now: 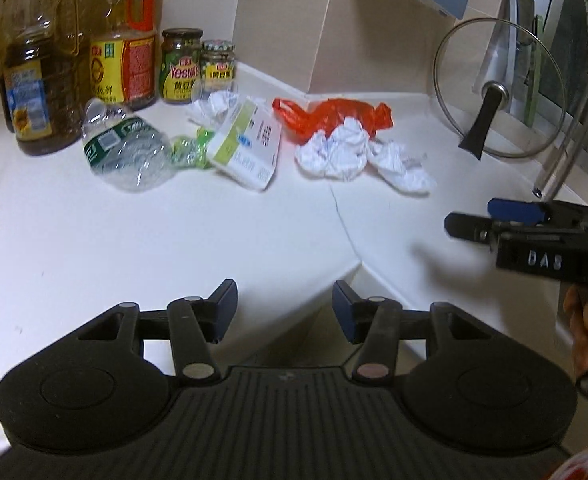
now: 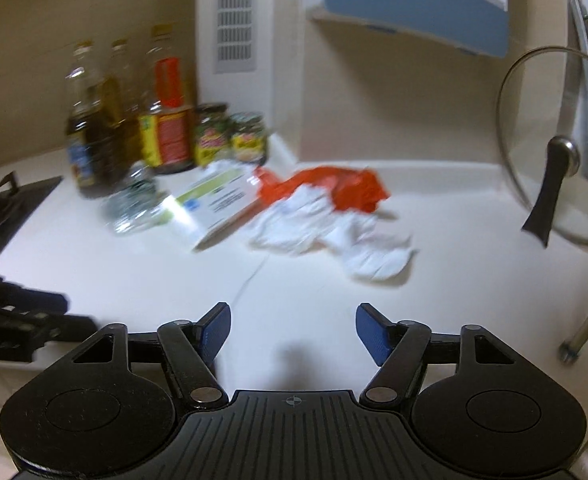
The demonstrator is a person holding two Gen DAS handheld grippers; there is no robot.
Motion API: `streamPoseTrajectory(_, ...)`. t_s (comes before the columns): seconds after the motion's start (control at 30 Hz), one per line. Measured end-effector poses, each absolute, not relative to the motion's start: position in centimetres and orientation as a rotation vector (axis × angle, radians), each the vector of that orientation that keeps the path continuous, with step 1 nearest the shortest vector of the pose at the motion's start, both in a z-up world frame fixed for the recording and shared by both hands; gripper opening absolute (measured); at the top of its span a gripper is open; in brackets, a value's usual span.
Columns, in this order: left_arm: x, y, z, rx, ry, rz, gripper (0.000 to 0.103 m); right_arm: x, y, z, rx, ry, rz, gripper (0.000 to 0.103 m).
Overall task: Collect trash
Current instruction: 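Move both tools back up to the countertop toward the tissues and medicine box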
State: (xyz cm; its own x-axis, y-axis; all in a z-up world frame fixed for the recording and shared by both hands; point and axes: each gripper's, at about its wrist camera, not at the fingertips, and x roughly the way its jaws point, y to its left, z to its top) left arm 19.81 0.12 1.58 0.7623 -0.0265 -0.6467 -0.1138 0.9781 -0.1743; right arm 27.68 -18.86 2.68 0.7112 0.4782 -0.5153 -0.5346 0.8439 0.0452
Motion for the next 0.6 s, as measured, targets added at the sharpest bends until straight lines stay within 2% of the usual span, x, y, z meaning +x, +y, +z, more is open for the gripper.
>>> streamPoseTrajectory(0.13,21.5,0.2,1.9,-0.204,0.696,0.073,0.053,30.7,-19.2,2.8,-0.129,0.529,0.553,0.074)
streamPoseTrajectory(0.2,22.3,0.4,1.9,-0.204,0.696,0.094,0.058,32.2,-18.8,2.5,-0.167,0.537,0.564,0.077)
streamPoseTrajectory(0.37,24.1,1.0,2.0,-0.208,0.694,0.15,0.06,35.6,-17.3,1.2,-0.27,0.536,0.596,0.079)
streamPoseTrajectory(0.5,25.4,1.6,2.0,-0.213,0.689,0.195,0.067,38.2,-16.4,-0.1,-0.314,0.552,0.607,0.079)
streamPoseTrajectory(0.6,26.6,2.1,2.0,-0.215,0.689,0.223,0.069,39.6,-16.1,-0.7,-0.329,0.559,0.626,0.079)
